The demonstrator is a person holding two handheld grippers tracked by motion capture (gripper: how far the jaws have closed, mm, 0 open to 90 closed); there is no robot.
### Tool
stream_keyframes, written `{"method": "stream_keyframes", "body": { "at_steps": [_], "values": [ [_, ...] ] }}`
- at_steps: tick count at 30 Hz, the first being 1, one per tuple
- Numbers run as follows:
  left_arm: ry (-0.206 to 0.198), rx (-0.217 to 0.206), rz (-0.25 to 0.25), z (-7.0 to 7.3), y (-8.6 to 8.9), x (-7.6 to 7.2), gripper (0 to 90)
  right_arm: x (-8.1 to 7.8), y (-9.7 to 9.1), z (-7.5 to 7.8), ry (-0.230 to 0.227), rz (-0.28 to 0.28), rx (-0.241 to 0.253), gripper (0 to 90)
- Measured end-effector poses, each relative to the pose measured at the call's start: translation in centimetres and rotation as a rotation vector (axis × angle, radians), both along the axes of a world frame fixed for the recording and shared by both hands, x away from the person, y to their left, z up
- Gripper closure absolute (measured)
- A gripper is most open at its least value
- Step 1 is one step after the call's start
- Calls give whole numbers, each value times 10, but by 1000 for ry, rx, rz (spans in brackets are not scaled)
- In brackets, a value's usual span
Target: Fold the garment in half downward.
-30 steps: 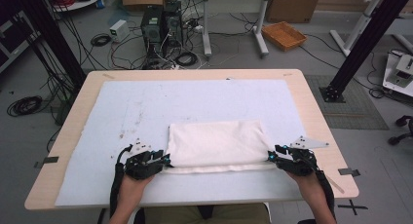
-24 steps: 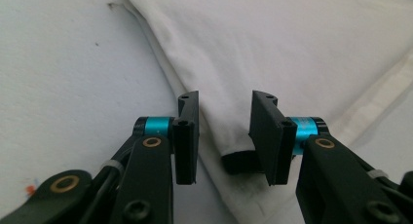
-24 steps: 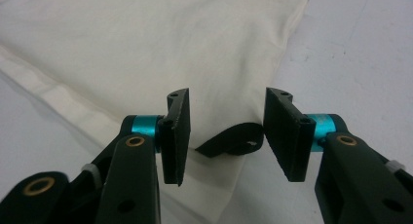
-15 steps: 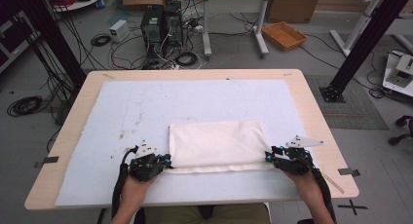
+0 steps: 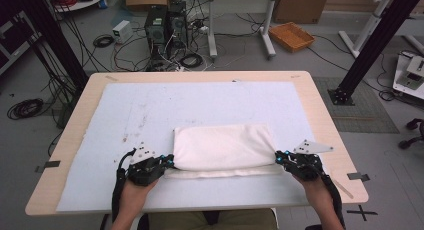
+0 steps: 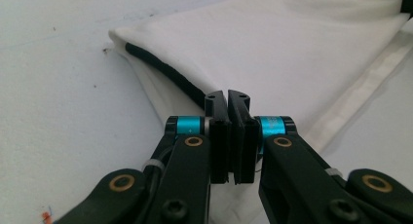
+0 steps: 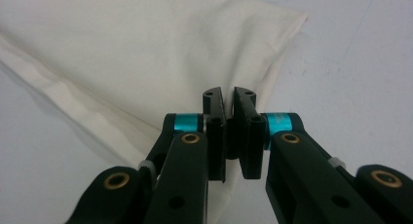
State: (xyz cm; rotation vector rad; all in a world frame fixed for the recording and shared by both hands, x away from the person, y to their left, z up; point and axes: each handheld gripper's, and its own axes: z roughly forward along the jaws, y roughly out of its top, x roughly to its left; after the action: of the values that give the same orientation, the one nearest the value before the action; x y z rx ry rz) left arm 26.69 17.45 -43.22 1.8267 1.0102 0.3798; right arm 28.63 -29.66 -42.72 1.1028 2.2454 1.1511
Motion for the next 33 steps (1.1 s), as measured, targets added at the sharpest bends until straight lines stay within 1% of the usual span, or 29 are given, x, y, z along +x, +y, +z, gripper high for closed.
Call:
{"method": "stream_keyframes", "body": {
  "at_steps": [2, 4, 7, 9, 10, 11, 13, 14, 15, 16, 17, 18, 19, 21, 22, 23, 24, 25, 26, 27, 28, 29, 30, 31, 33],
  "values": [
    [-3, -17, -8, 1, 2, -3, 872, -4, -1, 4, -4, 4, 18, 842],
    [-3, -24, -15, 2, 5, -7, 873, -6, -2, 7, -6, 17, 29, 842],
    [11, -50, -17, 1, 9, -12, 873, -11, -2, 9, 1, 28, 41, 844],
    [16, -48, -17, 1, 10, -13, 873, -13, -3, 10, -1, 35, 44, 845],
    [44, -27, -7, -2, 11, -13, 873, -16, -3, 10, 2, 41, 45, 845],
    [63, -9, 1, -5, 11, -13, 873, -21, -6, 10, 15, 47, 37, 845],
    [92, 33, 11, -11, 8, -10, 872, -22, -7, 5, 34, 40, 27, 845],
    [103, 47, 12, -13, 6, -9, 871, -20, -7, 1, 52, 37, 19, 844],
    [105, 60, 16, -15, 5, -9, 870, -18, -7, -3, 72, 32, 11, 840],
    [103, 64, 19, -15, 4, -9, 861, -17, -7, -7, 101, 27, 8, 805],
    [93, 65, 28, -15, 5, -9, 816, -15, -8, -9, 130, 22, 12, 718],
    [83, 60, 44, -14, 5, -8, 726, -14, -9, -10, 134, 6, 21, 630],
    [72, 48, 59, -13, 7, -8, 647, -14, -11, -8, 117, -16, 36, 563],
    [37, 30, 73, -12, 9, -7, 592, -12, -15, -5, 83, -67, 77, 489],
    [17, 21, 83, -11, 9, -7, 553, -10, -15, -5, 71, -88, 81, 473],
    [-2, 9, 90, -11, 10, -6, 503, -7, -14, -6, 79, -102, 80, 473],
    [-17, -6, 89, -10, 10, -6, 470, -3, -12, -9, 89, -105, 68, 475],
    [-39, -16, 83, -9, 11, -7, 458, 0, -8, -13, 106, -103, 48, 495],
    [-61, -21, 87, -7, 11, -7, 429, 4, -3, -18, 126, -99, 25, 547],
    [-79, -28, 89, -6, 11, -8, 390, 6, 1, -22, 142, -86, -9, 597],
    [-96, -32, 92, -5, 13, -8, 375, 5, 4, -22, 122, -92, -31, 680],
    [-107, -37, 95, -5, 14, -7, 349, 6, 5, -20, 135, -74, -30, 813],
    [-114, -43, 105, -5, 15, -7, 323, 5, 6, -20, 132, -63, -39, 845],
    [-120, -44, 114, -5, 17, -6, 316, 3, 7, -20, 123, -64, -57, 859],
    [-125, -54, 131, -5, 21, -4, 314, 2, 7, -18, 125, -76, -80, 871]
  ]
}}
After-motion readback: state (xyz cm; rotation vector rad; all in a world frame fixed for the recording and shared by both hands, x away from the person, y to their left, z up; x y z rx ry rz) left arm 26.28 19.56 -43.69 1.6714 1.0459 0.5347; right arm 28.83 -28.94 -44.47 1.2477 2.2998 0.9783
